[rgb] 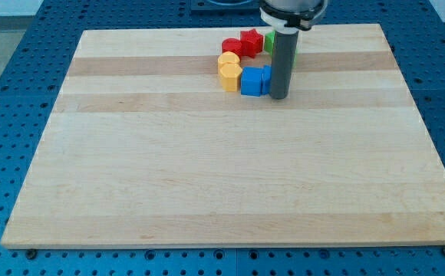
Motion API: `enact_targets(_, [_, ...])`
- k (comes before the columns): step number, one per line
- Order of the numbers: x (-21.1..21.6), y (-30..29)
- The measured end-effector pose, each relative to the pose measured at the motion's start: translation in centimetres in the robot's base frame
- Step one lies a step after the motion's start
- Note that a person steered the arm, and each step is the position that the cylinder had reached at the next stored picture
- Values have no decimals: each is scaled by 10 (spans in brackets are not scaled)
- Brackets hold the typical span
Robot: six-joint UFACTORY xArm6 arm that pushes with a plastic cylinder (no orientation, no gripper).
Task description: Move green circle into green star
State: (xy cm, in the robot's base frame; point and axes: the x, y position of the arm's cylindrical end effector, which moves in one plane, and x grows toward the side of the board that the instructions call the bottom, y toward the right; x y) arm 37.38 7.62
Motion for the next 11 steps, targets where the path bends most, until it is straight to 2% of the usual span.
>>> enact_targets(2, [-5, 44])
enact_targets(3, [-26, 46])
enact_targets(4, [-54, 46])
enact_targets(9, [-57, 0])
enact_targets(11, [-64, 2])
